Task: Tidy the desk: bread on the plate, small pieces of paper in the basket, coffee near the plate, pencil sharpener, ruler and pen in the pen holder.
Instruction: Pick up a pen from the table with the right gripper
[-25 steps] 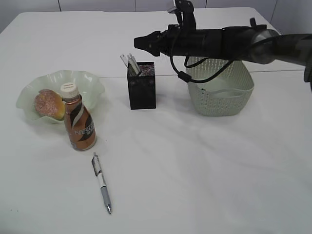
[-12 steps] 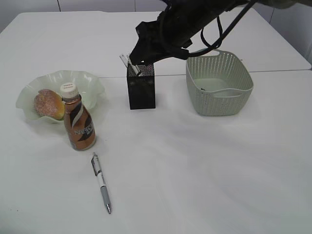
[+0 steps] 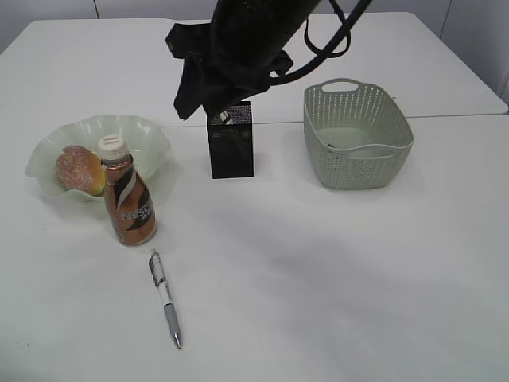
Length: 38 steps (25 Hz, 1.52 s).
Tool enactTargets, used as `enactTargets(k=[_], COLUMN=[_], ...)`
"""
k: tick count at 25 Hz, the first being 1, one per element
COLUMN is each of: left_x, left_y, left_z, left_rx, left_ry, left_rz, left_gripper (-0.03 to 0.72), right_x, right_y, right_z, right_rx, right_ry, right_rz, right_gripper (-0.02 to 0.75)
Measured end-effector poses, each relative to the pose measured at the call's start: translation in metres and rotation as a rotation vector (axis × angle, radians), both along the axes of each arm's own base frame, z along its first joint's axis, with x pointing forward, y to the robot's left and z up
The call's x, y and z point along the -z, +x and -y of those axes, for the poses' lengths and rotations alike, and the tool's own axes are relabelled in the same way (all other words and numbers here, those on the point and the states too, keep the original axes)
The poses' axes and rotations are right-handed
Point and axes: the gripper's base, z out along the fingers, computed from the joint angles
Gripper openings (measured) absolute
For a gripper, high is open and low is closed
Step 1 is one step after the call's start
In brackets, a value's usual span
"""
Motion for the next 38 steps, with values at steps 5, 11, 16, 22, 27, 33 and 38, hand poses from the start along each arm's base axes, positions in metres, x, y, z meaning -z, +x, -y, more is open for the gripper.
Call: enactTargets(k=[5,11,16,22,27,33,38], left_x=[0.000,0.000,-0.001,-0.001,-0.001,-0.001,-0.001], left_y=[0.001,0.002,0.002,0.004,0.004,0.004,0.004], left_z=[0.000,0.000,0.000,-0.001,-0.001,-0.001,-0.001], left_rx=[-0.004,-0.005,-0.007,-0.012,-0.013,-0.013,-0.013], left_ry=[0.001,0.001,0.002,0.003,0.002,0.002,0.002], left_rz=[0.015,0.017,0.026,0.042,0.042,0.042,0.042], left_gripper=[0.433,0.433,0.433,0.433,0.433,0.433,0.433], right_x=[-0.004,-0.011,0.010,0.029,0.064,0.114,0.130], right_y=[-0.016,-0.028,-0.035,-0.064,-0.074,-0.067,-0.064], right_z=[-0.024,-0.045,-0.052,-0.091,-0.113,-0.121,-0.122], right_rx=[-0.015,-0.003,0.100,0.052,0.052,0.070,0.084], right_ry=[0.065,0.265,-0.041,-0.172,-0.281,-0.375,-0.411], right_rz=[-0.068,-0.248,-0.156,-0.123,-0.133,-0.192,-0.206], right_gripper=[0.312,0.312,0.312,0.312,0.312,0.314,0.378])
